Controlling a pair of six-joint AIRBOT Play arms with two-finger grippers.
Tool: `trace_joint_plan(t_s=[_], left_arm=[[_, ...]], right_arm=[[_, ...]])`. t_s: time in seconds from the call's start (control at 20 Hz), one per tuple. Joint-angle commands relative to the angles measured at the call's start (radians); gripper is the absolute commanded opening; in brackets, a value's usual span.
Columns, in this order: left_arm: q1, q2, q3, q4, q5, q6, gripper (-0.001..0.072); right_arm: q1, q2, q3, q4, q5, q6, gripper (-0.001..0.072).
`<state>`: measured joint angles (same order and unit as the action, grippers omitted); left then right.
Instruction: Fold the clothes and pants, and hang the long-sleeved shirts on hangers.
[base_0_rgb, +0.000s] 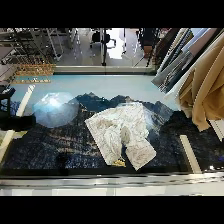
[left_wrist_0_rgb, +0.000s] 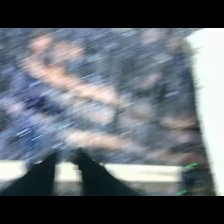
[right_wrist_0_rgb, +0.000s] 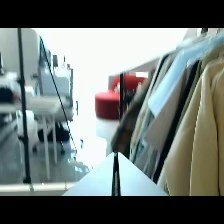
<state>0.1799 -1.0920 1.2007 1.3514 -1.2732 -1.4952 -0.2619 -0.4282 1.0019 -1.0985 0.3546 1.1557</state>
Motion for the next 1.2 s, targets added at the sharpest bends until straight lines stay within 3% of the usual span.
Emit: trace_joint_plan(t_s=[0.0, 0.05, 0.1, 0.15, 0.2, 0.25, 0.35, 0.45, 0.6, 0.7, 0.95, 1.15], left_arm=[[-0.022, -0.001, -0.047, -0.164, 0.138, 0.045, 0.0679], [-0.033, -0.005, -0.072, -0.18, 0.174, 0.045, 0.0695], [-0.046, -0.018, -0.092, -0.204, 0.175, 0.045, 0.0694], [-0.06, -0.035, -0.11, -0.229, 0.161, 0.045, 0.0694], [-0.08, -0.058, -0.128, -0.252, 0.134, 0.047, 0.0693], [-0.106, -0.08, -0.146, -0.287, 0.1, 0.074, 0.0693], [-0.182, -0.122, -0.198, -0.424, 0.041, 0.176, 0.0694], [-0.301, -0.155, -0.272, -0.529, 0.094, 0.221, 0.0694], [-0.472, -0.217, -0.312, -0.532, 0.147, 0.22, 0.0695], [-0.573, -0.234, -0.312, -0.537, 0.155, 0.22, 0.0694], [-0.794, -0.269, -0.312, -0.5, 0.285, 0.16, 0.0698], [-0.835, -0.34, -0.312, -0.589, 0.422, 0.123, 0.0698]], right_arm=[[0.0, 0.111, -0.001, 0.02, 0.133, 0.01, 0.0076], [0.0, 0.091, -0.001, 0.01, 0.235, 0.04, 0.0167], [0.0, 0.047, -0.002, -0.025, 0.381, 0.132, 0.0174], [0.0, -0.021, -0.007, -0.047, 0.546, 0.218, 0.0271], [0.0, -0.092, -0.016, -0.042, 0.692, 0.227, 0.0496], [0.0, -0.167, -0.029, -0.007, 0.836, 0.197, 0.0539], [0.0, -0.283, -0.076, 0.098, 0.999, 0.092, 0.0535], [0.0, -0.365, -0.146, 0.137, 1.027, 0.042, 0.0547], [0.001, -0.464, -0.252, 0.166, 1.02, -0.071, 0.0596], [0.001, -0.508, -0.289, 0.225, 1.017, -0.13, 0.0689], [0.001, -0.621, -0.306, 0.171, 1.044, -0.133, 0.0709], [0.161, -0.718, -0.326, 0.195, 0.895, -0.156, 0.0709]])
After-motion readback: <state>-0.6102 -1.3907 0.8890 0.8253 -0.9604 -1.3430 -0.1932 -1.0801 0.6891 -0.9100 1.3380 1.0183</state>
